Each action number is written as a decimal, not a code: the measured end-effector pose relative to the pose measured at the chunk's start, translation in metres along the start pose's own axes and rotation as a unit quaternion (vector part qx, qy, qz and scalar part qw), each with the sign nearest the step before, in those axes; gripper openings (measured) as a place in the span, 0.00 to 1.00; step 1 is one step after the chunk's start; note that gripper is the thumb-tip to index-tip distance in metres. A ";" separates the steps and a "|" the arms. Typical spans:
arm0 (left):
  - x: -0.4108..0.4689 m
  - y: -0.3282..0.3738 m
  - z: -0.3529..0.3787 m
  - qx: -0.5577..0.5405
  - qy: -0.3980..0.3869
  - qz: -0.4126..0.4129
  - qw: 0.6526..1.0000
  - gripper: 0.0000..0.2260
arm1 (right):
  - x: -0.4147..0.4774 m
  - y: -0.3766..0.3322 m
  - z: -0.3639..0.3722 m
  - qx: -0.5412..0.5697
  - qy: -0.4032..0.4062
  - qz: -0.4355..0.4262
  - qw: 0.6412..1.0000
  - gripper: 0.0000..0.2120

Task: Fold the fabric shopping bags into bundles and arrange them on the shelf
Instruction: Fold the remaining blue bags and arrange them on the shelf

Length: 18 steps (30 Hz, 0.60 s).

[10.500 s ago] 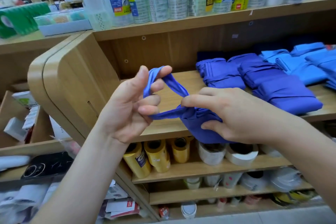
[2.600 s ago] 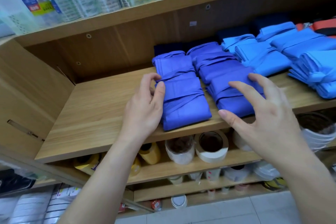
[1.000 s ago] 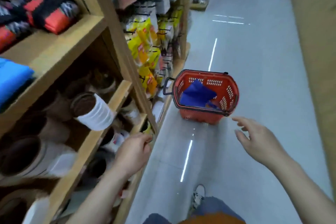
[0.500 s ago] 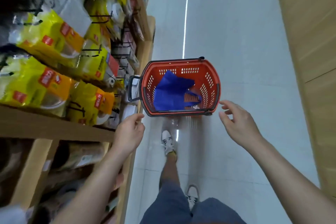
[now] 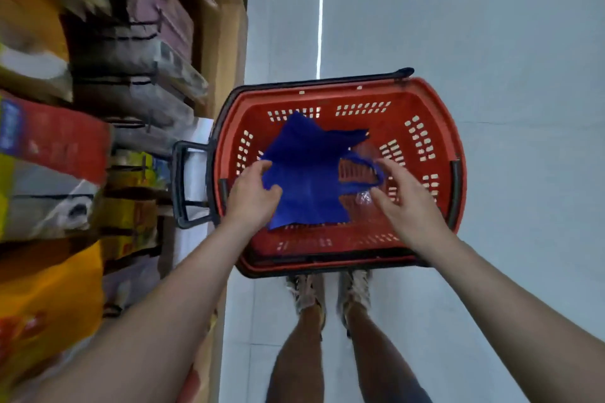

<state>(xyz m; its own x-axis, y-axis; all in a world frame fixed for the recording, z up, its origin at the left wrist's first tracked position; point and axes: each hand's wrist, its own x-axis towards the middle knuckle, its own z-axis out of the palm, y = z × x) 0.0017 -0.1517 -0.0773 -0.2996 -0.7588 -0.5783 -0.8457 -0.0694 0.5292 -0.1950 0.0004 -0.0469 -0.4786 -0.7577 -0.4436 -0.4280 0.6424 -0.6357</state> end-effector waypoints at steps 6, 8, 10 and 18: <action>0.143 -0.012 0.069 -0.022 -0.013 -0.060 0.998 0.36 | 0.109 0.044 0.073 -0.022 -0.041 -0.039 0.998 0.30; 0.170 -0.019 0.085 -0.054 -0.035 -0.082 0.995 0.33 | 0.131 0.051 0.087 -0.029 -0.048 -0.049 0.997 0.33; 0.174 -0.021 0.095 -0.069 -0.040 -0.075 0.994 0.22 | 0.145 0.054 0.094 -0.045 -0.056 -0.048 0.996 0.39; 0.048 -0.001 0.028 -0.173 -0.007 0.067 0.983 0.07 | 0.132 0.035 0.028 -0.106 -0.107 0.021 0.988 0.13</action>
<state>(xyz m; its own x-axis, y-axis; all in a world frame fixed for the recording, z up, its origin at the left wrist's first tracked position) -0.0246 -0.1699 -0.1229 -0.4062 -0.7672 -0.4964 -0.5987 -0.1870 0.7788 -0.2517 -0.0805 -0.1455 -0.3361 -0.7219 -0.6049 -0.5727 0.6665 -0.4773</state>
